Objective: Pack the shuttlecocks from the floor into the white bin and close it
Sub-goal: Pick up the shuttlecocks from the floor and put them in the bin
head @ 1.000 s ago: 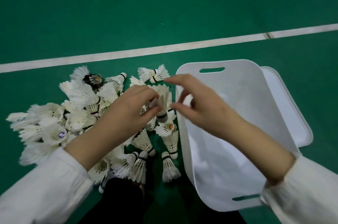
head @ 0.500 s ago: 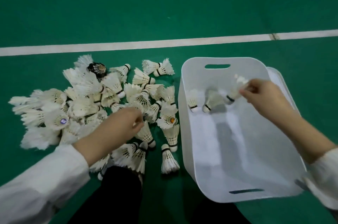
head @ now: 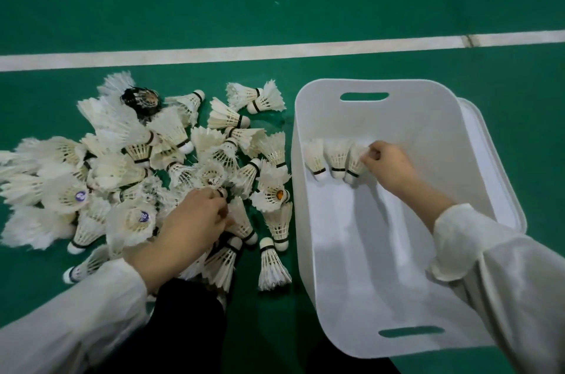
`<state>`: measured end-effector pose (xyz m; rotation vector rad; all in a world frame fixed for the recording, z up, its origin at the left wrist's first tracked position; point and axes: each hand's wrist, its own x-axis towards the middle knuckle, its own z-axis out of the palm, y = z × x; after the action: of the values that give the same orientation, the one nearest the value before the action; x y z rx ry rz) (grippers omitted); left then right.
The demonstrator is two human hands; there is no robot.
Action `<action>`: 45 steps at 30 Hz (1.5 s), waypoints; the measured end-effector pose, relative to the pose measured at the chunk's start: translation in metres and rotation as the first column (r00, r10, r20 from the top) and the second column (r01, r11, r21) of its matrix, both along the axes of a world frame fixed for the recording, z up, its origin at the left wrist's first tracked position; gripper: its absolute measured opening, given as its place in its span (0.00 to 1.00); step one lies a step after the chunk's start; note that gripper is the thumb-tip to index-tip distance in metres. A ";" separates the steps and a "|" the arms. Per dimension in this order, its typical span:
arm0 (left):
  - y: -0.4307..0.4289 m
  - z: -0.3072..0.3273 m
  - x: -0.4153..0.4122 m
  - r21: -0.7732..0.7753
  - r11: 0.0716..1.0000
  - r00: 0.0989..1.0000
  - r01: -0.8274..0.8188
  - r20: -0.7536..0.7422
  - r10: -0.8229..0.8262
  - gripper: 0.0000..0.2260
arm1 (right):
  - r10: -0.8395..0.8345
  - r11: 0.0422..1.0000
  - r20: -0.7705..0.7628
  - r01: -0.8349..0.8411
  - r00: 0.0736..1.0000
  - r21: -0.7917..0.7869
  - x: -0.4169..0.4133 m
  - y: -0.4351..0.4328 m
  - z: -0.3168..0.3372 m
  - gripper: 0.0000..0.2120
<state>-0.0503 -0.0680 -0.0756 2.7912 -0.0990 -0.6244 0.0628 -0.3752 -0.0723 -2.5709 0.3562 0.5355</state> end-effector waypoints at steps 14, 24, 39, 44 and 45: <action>0.007 0.016 -0.003 -0.349 0.933 0.980 0.093 0.197 -0.024 0.06 | 0.169 0.982 0.084 -0.160 0.982 -0.103 -0.006 0.013 0.038 0.17; 0.057 0.059 -0.020 -0.593 0.786 0.930 -0.175 0.163 0.330 0.03 | 0.710 0.699 0.097 -0.714 0.698 0.024 -0.076 0.165 0.140 0.09; 0.144 0.065 -0.048 -0.442 0.834 0.870 -0.331 0.199 0.451 0.06 | 0.491 0.586 -0.377 -0.617 0.786 -0.525 -0.089 0.204 0.032 0.15; 0.150 0.073 -0.049 -0.430 0.837 0.836 -0.339 0.271 0.477 0.15 | 0.537 0.639 -0.190 -0.544 0.822 -0.544 -0.078 0.215 0.074 0.09; 0.151 0.076 -0.049 -0.426 0.838 0.820 -0.340 0.302 0.486 0.16 | 0.561 0.667 -0.113 -0.529 0.820 -0.525 -0.077 0.218 0.080 0.07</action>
<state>-0.0991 0.0833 0.0001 2.4187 0.2954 0.0796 -0.0140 -0.1569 0.0082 -3.2488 -0.3839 0.6275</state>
